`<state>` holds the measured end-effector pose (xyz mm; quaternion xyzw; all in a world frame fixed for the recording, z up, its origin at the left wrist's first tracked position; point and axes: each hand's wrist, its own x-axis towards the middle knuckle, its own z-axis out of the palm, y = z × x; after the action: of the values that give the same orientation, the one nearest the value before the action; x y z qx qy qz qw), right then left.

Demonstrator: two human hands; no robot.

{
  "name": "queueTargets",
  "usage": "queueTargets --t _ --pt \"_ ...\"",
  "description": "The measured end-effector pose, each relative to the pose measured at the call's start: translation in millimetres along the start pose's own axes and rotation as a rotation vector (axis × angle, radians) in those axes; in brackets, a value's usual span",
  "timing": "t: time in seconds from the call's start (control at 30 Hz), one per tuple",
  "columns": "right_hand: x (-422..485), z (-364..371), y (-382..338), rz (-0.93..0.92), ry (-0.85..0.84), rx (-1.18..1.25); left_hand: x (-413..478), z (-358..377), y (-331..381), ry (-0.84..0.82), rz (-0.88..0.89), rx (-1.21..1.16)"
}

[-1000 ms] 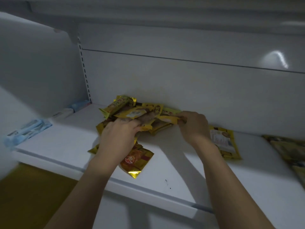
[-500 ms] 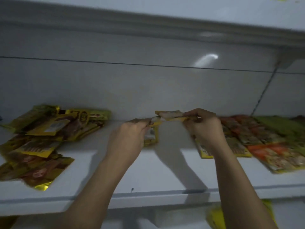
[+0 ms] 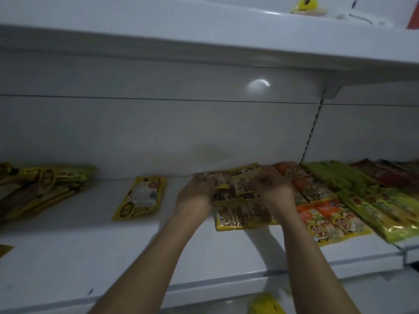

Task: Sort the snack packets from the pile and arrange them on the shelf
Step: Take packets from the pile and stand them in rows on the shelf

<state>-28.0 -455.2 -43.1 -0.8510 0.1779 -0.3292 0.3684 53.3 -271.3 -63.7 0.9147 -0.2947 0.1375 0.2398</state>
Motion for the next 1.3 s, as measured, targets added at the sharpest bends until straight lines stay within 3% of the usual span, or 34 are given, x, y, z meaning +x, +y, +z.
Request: queueTargets --t 0.13,0.33,0.5,0.57,0.73,1.1,1.3 --pt "33 7 8 0.105 -0.134 -0.131 24 22 16 -0.101 -0.083 -0.047" --pt "54 32 27 -0.009 -0.191 -0.163 44 52 10 -0.095 -0.035 -0.109" --pt "50 36 26 -0.076 -0.222 -0.597 45 61 -2 -0.177 0.014 -0.102" --pt "47 38 28 -0.165 -0.243 -0.652 44 59 -4 -0.139 0.037 -0.057" --pt "37 40 32 -0.134 -0.421 -0.578 42 52 5 -0.152 0.068 0.070" --pt "35 40 34 -0.074 -0.402 -0.522 39 51 4 -0.149 0.117 0.035" --pt "27 43 25 -0.155 -0.369 -0.492 34 44 2 -0.112 0.077 0.039"
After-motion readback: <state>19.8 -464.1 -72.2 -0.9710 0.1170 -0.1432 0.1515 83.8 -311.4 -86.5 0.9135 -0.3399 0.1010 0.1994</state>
